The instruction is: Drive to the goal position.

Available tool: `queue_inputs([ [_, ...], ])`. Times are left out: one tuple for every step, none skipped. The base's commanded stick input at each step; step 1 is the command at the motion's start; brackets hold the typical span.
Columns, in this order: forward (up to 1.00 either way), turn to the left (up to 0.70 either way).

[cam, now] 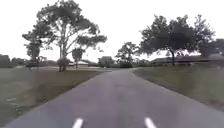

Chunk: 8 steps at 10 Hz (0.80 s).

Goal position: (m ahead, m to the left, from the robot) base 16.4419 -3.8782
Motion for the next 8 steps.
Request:
queue_inputs([
  [0.85,0.0],
  [0.85,0.0],
  [0.85,0.0],
  [0.85,0.0],
  [0.85,0.0],
  [0.85,0.0],
  [0.85,0.0],
  [0.85,0.0],
])
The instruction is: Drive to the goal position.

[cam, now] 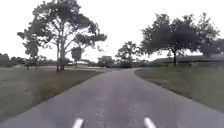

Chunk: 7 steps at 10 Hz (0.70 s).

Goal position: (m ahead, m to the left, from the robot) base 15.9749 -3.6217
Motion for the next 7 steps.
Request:
queue_inputs([
  [0.85,0.0],
  [0.85,-0.2],
  [0.85,-0.34],
  [0.85,-0.28],
  [0.85,-0.18],
  [0.85,-0.07],
  [0.85,0.0],
])
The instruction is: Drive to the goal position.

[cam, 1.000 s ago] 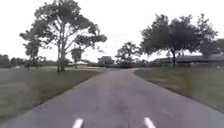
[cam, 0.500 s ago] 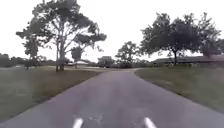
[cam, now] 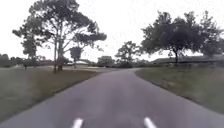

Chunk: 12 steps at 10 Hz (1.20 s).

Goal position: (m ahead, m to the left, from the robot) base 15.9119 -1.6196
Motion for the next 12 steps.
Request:
queue_inputs([
  [0.85,0.0],
  [0.85,0.0],
  [0.85,0.0],
  [0.85,0.0],
  [0.85,0.0],
  [0.85,0.0],
  [0.85,0.0],
  [0.85,0.0],
  [0.85,0.0],
  [0.85,0.0],
  [0.85,0.0],
  [0.85,0.14],
])
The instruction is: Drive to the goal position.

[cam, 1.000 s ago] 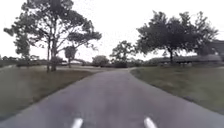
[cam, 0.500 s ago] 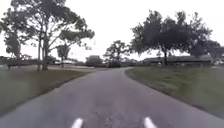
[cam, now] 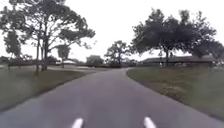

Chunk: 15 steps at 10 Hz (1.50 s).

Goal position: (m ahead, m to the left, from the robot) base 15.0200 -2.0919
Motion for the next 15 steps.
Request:
queue_inputs([
  [0.85,0.34],
  [0.85,0.34],
  [0.85,0.27],
  [0.85,0.0],
  [0.85,0.0],
  [0.85,0.0],
  [0.85,0.0],
  [0.85,0.0],
  [0.85,0.0],
  [0.85,0.0],
  [0.85,0.0],
  [0.85,0.0],
  [0.85,0.0],
  [0.85,0.0],
  [0.85,0.0],
])
